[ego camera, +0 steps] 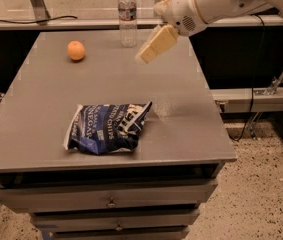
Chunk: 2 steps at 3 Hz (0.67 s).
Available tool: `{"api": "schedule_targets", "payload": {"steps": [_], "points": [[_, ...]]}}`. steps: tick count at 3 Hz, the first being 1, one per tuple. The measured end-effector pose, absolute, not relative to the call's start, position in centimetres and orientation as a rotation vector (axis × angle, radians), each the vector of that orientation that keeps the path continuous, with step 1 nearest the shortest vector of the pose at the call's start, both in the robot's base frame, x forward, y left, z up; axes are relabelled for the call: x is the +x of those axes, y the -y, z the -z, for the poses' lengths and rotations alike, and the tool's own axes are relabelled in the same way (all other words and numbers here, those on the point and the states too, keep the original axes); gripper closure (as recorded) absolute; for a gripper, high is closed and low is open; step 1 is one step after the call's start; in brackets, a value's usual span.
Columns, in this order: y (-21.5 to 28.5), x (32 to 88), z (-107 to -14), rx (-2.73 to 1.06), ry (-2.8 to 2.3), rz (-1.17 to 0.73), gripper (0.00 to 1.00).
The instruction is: Move orange near blue chip bag
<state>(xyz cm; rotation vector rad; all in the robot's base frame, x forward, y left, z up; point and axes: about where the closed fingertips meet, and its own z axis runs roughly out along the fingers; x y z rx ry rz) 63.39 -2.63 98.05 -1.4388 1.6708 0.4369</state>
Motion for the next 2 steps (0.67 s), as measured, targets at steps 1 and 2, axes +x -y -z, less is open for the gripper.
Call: {"api": "schedule_targets", "payload": {"steps": [1, 2], "points": [[1.0, 64.6, -97.3, -1.402, -1.635, -0.478, 0.0], [-2.7, 67.8, -95.4, -1.342, -1.577, -0.519, 0.0]]}}
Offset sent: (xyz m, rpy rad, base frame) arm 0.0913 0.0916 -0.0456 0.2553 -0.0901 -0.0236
